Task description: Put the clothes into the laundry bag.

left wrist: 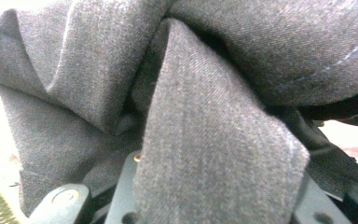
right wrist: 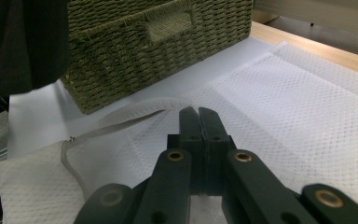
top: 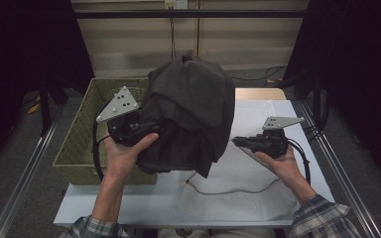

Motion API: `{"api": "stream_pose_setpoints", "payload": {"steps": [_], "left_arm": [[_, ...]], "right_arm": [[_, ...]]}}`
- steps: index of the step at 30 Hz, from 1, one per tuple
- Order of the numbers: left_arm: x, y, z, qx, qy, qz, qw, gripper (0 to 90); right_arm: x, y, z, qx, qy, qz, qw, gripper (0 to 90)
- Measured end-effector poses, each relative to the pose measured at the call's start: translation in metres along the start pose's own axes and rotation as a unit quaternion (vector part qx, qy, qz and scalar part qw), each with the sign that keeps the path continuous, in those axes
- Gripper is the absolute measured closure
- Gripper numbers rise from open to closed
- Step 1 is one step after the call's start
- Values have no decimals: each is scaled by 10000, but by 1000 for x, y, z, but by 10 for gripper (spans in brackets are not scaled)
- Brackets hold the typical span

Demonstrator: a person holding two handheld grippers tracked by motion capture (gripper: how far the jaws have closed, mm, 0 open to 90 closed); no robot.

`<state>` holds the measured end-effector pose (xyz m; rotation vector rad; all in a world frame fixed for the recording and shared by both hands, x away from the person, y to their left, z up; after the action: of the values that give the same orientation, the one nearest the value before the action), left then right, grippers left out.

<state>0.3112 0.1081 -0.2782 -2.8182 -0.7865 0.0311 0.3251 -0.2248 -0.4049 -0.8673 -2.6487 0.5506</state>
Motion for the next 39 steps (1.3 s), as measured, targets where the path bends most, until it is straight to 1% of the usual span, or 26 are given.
{"api": "stream_pose_setpoints", "payload": {"steps": [1,2,5,8,9,11,13,15,16,18,19,20,22,23,25,26,27,29,30,31,32,33,35,37,38,39], "left_arm": [[-3,1,1,34,-43,55,10000,699],[-5,3,1,39,-38,70,10000,699],[-12,7,5,139,7,133,9998,699],[-22,11,10,299,55,216,9993,699],[-24,12,12,367,107,240,9990,698],[-28,15,15,441,117,293,9985,698],[-32,18,17,511,165,258,9982,697],[-35,20,18,566,180,310,9978,697],[-37,21,19,646,275,313,9970,697],[-42,26,22,718,326,380,9962,696],[-44,29,24,770,364,361,9957,696],[-47,33,27,873,462,358,9945,696],[-49,40,34,996,529,414,9928,695],[-49,45,38,1105,585,428,9912,695],[-49,52,47,1237,526,469,9898,695],[-50,55,50,1264,490,473,9896,694],[-49,56,52,1299,502,512,9889,694],[-51,58,55,1333,463,518,9886,693],[-52,59,55,1379,524,588,9873,692],[-54,59,55,1397,590,621,9865,691],[-56,59,55,1413,581,619,9863,690],[-57,60,55,1442,595,655,9856,689],[-60,62,53,1425,594,695,9856,689],[-64,62,50,1365,532,718,9866,689],[-67,62,49,1350,560,747,9864,690],[-69,61,48,1313,554,772,9868,689]], "right_arm": [[0,0,0,-1,11,2,10000,900],[-1,-1,0,-16,18,10,10000,900],[-2,-2,-1,-51,33,10,10000,900],[-3,-4,-1,-67,39,16,10000,900],[-3,-4,-1,-71,49,22,10000,900],[-4,-4,-2,-115,50,55,9999,900],[-5,-5,-4,-135,45,70,9999,900],[-5,-5,-5,-162,33,84,9998,900],[-6,-6,-5,-169,31,95,9998,900],[-7,-7,-5,-192,68,92,9997,900],[-8,-7,-5,-192,80,111,9997,900],[-8,-7,-6,-199,84,125,9997,900],[-8,-9,-6,-249,91,171,9995,900],[-8,-11,-7,-291,94,207,9993,900],[-7,-12,-8,-287,92,230,9993,900],[-7,-12,-8,-241,83,264,9993,900],[-9,-11,-7,-213,110,280,9993,900],[-12,-10,-4,-173,161,291,9993,900],[-12,-10,-4,-168,192,269,9993,900],[-13,-9,-4,-171,210,268,9993,900],[-12,-9,-4,-168,212,272,9993,900],[-12,-8,-4,-167,207,279,9993,900],[-11,-7,-4,-132,204,271,9993,900],[-11,-6,-4,-122,208,279,9993,900],[-11,-6,-4,-131,210,271,9993,900],[-11,-6,-4,-148,225,269,9993,900]]}}
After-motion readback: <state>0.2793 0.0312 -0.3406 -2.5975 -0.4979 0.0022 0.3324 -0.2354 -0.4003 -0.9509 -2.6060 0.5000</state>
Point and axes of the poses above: each handheld gripper's, and its own axes: y roughly forward along the jaws, z roughly out of its underside, x roughly to its left, the point moved 3 cm from there along y, roughly forward along the jaws
